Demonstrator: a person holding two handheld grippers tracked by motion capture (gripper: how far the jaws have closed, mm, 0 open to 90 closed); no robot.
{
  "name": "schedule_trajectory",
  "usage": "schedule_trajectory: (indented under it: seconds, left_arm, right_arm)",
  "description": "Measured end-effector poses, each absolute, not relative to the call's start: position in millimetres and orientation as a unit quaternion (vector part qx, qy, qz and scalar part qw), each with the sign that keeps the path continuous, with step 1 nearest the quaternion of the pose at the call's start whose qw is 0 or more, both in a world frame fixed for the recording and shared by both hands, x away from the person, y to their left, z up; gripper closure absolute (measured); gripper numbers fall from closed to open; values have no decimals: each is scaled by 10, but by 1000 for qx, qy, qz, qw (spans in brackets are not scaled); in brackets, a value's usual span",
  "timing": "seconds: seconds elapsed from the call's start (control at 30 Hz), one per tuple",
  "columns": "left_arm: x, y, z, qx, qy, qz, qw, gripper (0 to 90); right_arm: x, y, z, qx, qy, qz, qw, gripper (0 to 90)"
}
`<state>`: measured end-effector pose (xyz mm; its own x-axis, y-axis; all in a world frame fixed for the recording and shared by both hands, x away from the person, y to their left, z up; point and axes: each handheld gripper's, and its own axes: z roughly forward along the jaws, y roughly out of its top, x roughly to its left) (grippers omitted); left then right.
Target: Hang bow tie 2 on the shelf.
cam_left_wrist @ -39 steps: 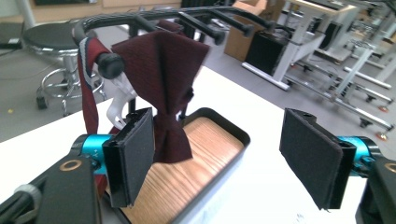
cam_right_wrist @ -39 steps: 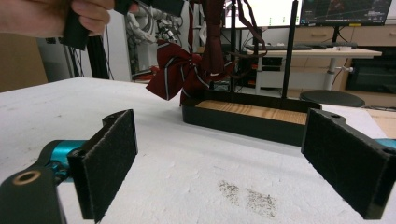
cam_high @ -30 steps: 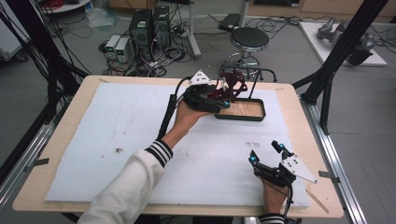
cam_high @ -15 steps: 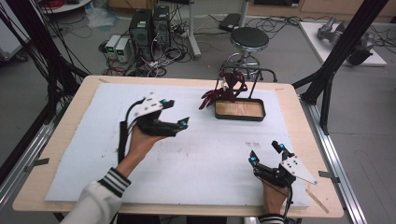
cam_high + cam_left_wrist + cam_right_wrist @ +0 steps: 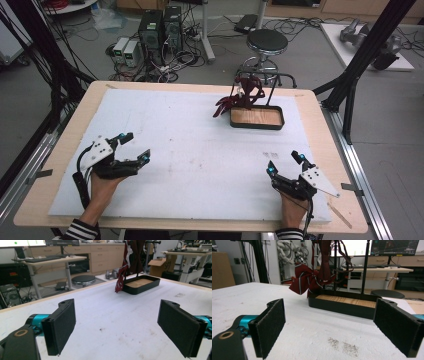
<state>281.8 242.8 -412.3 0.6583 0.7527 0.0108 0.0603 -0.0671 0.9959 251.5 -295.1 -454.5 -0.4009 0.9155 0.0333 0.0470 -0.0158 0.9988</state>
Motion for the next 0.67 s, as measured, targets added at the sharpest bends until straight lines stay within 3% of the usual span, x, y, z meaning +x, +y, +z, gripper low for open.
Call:
schedule_trajectory:
  seconds: [0.27, 0.67]
  left_arm:
    - [2746, 2638, -4461, 658, 311, 304, 615, 149]
    - [2758, 2723, -4539, 630, 317, 319, 633, 146]
  right_arm:
    - [2515, -2946, -4544, 402, 597, 586, 372, 98]
    - [2509, -2941, -4545, 399, 599, 584, 375, 98]
